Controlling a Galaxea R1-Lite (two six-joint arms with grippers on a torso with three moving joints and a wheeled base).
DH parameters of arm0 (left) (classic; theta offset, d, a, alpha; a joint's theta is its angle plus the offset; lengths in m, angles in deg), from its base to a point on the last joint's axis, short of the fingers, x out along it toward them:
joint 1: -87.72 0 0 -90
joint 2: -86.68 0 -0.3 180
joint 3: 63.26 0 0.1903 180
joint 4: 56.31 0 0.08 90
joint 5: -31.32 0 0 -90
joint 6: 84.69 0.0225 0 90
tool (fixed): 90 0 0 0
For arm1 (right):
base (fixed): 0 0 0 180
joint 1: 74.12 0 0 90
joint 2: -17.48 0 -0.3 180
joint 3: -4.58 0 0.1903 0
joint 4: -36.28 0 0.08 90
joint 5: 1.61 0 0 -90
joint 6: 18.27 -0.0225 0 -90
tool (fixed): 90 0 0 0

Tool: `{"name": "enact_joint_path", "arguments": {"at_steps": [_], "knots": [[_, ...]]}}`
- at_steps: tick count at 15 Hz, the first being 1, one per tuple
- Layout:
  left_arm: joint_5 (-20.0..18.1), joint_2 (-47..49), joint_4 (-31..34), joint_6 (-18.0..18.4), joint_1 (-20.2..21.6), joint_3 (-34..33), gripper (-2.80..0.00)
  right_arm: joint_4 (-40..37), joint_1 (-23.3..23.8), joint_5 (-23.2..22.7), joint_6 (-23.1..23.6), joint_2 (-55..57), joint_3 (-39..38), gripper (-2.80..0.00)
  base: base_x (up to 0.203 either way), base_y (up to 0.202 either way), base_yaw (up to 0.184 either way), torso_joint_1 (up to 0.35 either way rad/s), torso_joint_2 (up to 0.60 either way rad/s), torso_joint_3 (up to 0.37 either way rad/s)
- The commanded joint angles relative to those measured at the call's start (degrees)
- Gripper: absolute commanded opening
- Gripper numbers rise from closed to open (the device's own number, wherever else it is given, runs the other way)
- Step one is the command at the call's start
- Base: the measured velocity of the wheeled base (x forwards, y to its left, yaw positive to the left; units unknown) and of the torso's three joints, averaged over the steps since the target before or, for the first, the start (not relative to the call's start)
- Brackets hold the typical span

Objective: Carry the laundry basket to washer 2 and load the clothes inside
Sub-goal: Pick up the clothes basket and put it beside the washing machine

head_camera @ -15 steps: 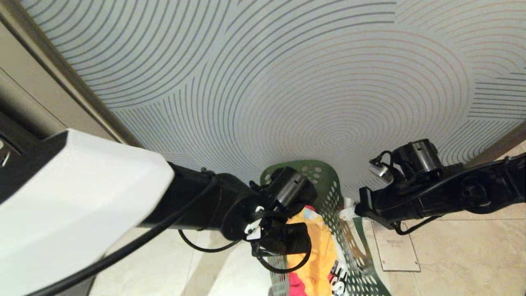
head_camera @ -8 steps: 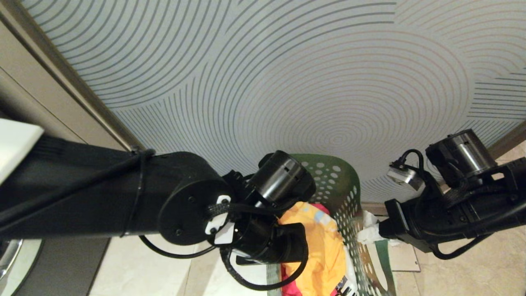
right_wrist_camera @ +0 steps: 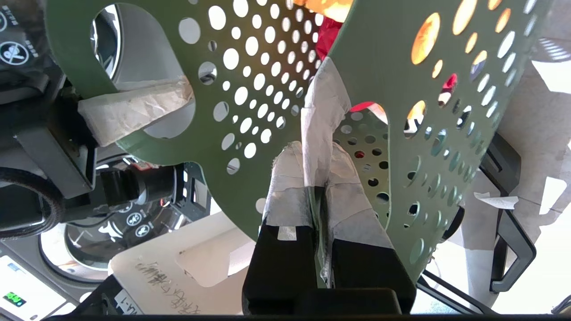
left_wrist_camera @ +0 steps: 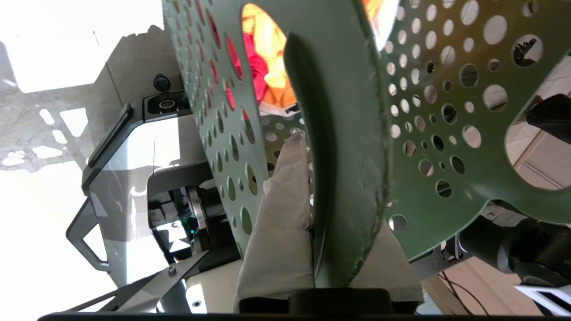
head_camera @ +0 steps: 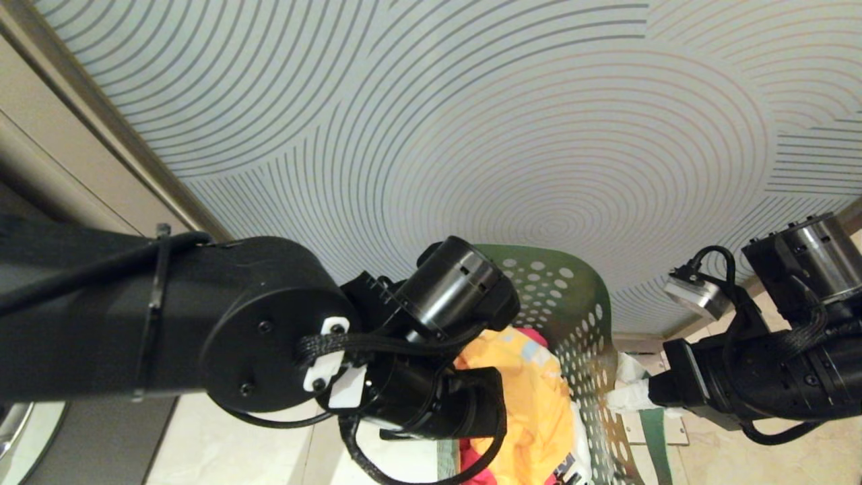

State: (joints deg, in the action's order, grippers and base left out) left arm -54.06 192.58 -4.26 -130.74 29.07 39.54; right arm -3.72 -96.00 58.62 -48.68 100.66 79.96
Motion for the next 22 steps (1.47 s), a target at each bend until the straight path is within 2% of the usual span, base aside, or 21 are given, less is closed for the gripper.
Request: {"name": "enact_joint_path", "arguments": {"at_steps": [1, 22], "knots": [[0.0, -0.1, 0.2, -0.2, -0.2, 0.0, -2.80, -0.1, 0.0, -0.2, -0.2, -0.3, -0.1, -2.80, 0.000, 0.000, 0.000, 0.002, 0.00, 0.088], [0.2, 0.7, 0.7, 0.1, -1.6, -0.1, -2.80, -0.1, 0.0, -0.1, -0.1, -1.7, -1.3, -2.80, 0.000, 0.000, 0.000, 0.002, 0.00, 0.195]]}}
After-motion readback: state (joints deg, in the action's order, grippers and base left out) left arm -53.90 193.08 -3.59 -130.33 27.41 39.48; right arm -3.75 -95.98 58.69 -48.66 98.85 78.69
